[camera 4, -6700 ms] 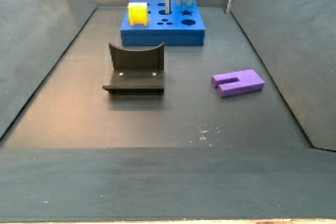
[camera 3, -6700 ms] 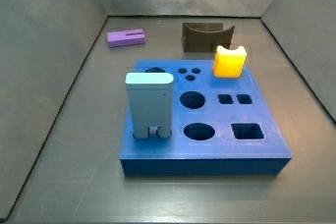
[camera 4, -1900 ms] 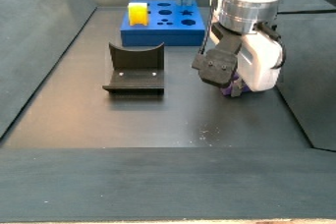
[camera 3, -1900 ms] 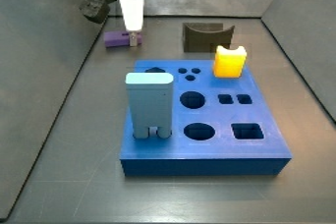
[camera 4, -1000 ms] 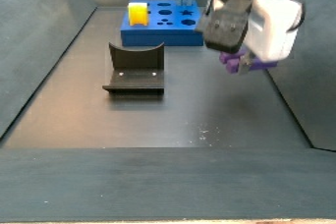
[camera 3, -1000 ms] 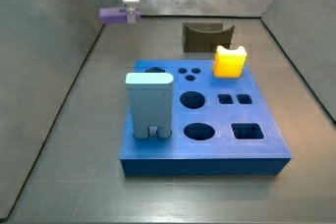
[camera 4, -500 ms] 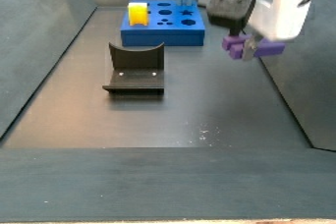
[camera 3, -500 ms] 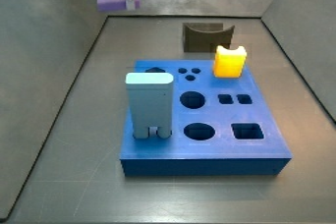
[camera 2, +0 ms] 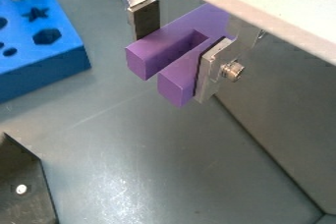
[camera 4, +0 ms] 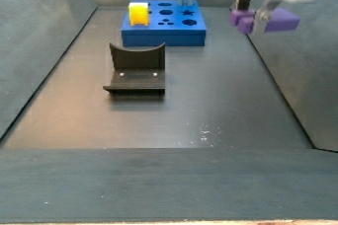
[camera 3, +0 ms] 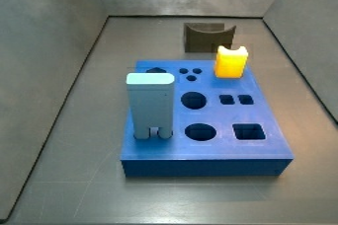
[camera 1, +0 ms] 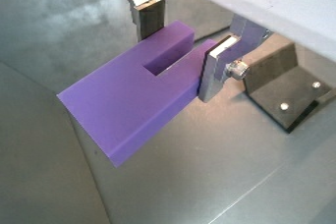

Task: Pick up the double-square object. Move up. Place the double-square object on the fixture. Regrasp the double-square object. Move to above the board. Insert the double-square object.
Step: Place the double-square object on the fixture.

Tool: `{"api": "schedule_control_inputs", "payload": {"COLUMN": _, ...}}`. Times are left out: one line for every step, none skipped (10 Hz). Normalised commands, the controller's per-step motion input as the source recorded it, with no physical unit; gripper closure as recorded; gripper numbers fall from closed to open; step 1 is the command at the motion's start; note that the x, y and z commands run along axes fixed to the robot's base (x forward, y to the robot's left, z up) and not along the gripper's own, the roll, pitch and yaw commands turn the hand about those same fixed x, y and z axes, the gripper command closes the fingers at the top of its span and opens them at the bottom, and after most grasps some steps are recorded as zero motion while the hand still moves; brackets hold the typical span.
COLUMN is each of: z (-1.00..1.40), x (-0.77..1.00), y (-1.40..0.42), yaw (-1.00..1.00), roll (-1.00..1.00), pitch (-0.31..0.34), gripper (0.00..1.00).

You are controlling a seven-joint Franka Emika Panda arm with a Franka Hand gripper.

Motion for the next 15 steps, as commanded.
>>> {"api": "schedule_control_inputs", "payload": {"z": 0.36, "x": 0.01, "y": -0.01, "yaw": 0.01, "roll": -0.08, "pitch": 0.075, "gripper": 1.00}}
{"api": "schedule_control_inputs", "payload": {"z": 0.21, "x": 0.01, "y": -0.01, "yaw": 0.01, "roll": -0.08, "pitch": 0.076, "gripper": 1.00}}
{"api": "schedule_control_inputs", "payload": {"z": -0.31, "x": 1.00, "y": -0.34, "yaw": 1.00, "roll": -0.02, "pitch": 0.025, "gripper": 1.00}}
{"api": "schedule_control_inputs", "payload": {"z": -0.34, "x": 1.00, "y": -0.33, "yaw": 1.00, "roll": -0.02, "pitch": 0.025, "gripper": 1.00}}
{"api": "schedule_control_inputs", "payload": {"z": -0.33, "x": 1.00, "y": -0.31, "yaw": 1.00, "roll": -0.01, "pitch": 0.023, "gripper": 1.00}}
{"api": "schedule_control_inputs", "payload": {"z": -0.29, "x": 1.00, "y": -0.27, "yaw": 1.00, "roll": -0.02, "pitch": 0.025, "gripper": 1.00}}
{"api": "schedule_control_inputs", "payload": {"z": -0.27, "x": 1.00, "y": -0.26, "yaw": 1.00, "roll": -0.02, "pitch": 0.027, "gripper": 1.00}}
{"api": "schedule_control_inputs", "payload": {"z": -0.26, "x": 1.00, "y": -0.23, "yaw": 1.00, "roll": -0.01, "pitch": 0.026, "gripper": 1.00}}
{"api": "schedule_control_inputs", "payload": {"z": -0.25, "x": 1.00, "y": -0.22, "yaw": 1.00, "roll": -0.01, "pitch": 0.028, "gripper": 1.00}}
{"api": "schedule_control_inputs", "payload": {"z": -0.22, "x": 1.00, "y": -0.20, "yaw": 1.00, "roll": -0.01, "pitch": 0.028, "gripper": 1.00}}
{"api": "schedule_control_inputs", "payload": {"z": -0.22, "x": 1.00, "y": -0.19, "yaw": 1.00, "roll": -0.01, "pitch": 0.029, "gripper": 1.00}}
{"api": "schedule_control_inputs", "payload": {"z": -0.20, "x": 1.00, "y": -0.17, "yaw": 1.00, "roll": -0.01, "pitch": 0.029, "gripper": 1.00}}
{"api": "schedule_control_inputs", "payload": {"z": -0.18, "x": 1.00, "y": -0.15, "yaw": 1.00, "roll": 0.00, "pitch": 0.033, "gripper": 1.00}}
{"api": "schedule_control_inputs", "payload": {"z": -0.17, "x": 1.00, "y": -0.14, "yaw": 1.00, "roll": 0.01, "pitch": 0.036, "gripper": 1.00}}
{"api": "schedule_control_inputs", "payload": {"z": -0.16, "x": 1.00, "y": -0.12, "yaw": 1.00, "roll": 0.01, "pitch": 0.041, "gripper": 1.00}}
